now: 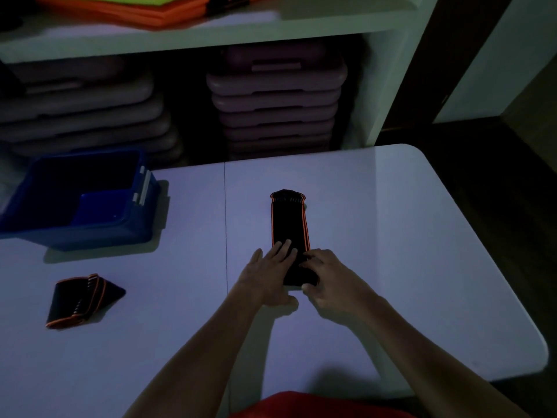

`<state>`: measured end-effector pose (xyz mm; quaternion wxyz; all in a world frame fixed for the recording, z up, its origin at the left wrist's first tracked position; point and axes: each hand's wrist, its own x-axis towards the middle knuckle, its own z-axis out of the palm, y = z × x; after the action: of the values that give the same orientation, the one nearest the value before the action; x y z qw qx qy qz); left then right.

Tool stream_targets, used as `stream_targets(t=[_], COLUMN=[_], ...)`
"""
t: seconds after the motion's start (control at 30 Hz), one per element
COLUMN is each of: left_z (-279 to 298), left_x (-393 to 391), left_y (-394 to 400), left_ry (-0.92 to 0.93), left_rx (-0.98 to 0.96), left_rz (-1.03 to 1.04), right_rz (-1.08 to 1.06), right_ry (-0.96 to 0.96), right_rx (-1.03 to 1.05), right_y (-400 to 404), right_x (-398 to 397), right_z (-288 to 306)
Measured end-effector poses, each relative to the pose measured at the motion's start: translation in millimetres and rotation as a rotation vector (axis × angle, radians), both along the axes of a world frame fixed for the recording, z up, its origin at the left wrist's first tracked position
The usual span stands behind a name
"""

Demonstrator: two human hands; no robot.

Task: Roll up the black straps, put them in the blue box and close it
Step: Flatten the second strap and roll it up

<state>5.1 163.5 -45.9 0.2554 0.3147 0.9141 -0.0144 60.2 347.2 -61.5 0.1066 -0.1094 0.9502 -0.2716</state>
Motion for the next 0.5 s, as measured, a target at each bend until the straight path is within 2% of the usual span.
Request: stream_targets(t=[0.13,0.3,0.4,0.5], left_z=[2.3,1.0,2.8,5.7], left_x=[-4.7,-6.3,-6.4,-8.2], left_y=[2.5,0.8,1.6,3.4], left_ry=[-0.006,0.082,0.054,0.015], left_rx=[0.04,0.38,0.4,0.4], left_rz=[0.029,0.251,0.313,0.377], right_rz=[0.012,0.025,0.026,-0.025], right_ry=[-0.056,-0.075,-0.112,-0.128], right_rx=[0.016,0.129,0.166,0.113], right_y=[-0.9,-2.4,-5.3,-8.5], right_x=[-4.9,-20.8,-34.5,-41.6], right_z=[3.9,12.8,16.4,18.8])
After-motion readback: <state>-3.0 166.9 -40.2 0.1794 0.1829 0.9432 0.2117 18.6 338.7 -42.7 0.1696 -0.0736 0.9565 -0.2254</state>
